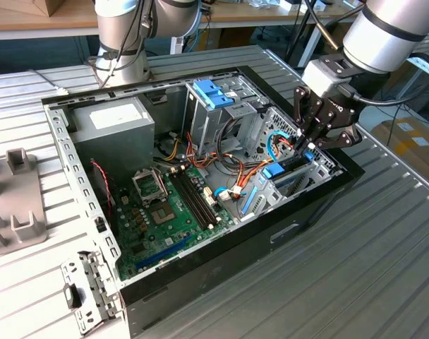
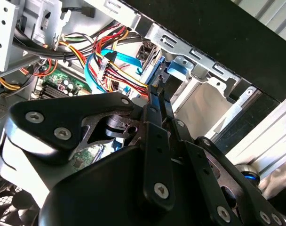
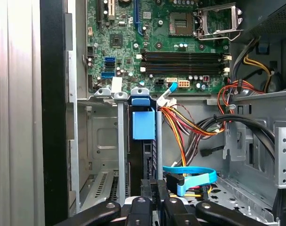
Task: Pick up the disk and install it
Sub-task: 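Insert the first disk wire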
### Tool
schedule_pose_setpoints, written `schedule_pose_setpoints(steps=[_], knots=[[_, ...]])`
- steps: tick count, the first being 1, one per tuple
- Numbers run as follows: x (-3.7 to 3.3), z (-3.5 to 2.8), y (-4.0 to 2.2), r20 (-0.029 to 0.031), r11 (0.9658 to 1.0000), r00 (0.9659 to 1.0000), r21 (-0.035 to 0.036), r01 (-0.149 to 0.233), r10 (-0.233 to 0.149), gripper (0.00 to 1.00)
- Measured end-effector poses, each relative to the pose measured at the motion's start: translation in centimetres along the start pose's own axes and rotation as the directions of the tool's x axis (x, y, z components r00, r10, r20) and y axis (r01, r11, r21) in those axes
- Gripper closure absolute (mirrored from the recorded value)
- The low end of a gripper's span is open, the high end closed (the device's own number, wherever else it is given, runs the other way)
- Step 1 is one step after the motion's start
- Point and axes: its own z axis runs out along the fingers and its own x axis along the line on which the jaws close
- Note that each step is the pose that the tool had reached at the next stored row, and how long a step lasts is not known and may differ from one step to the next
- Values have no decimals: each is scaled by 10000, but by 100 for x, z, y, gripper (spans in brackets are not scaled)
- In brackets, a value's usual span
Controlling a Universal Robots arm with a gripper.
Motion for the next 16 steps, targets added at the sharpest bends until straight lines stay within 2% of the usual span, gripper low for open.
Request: schedule_pose_setpoints(steps=[2, 5, 16], knots=[[3, 24, 1, 29, 10000, 10000, 4, -81, 81, 84], [6, 40, 1, 29, 9998, 9998, 12, -210, 210, 84], [20, 75, 9, 32, 9998, 9998, 13, -213, 213, 84]])
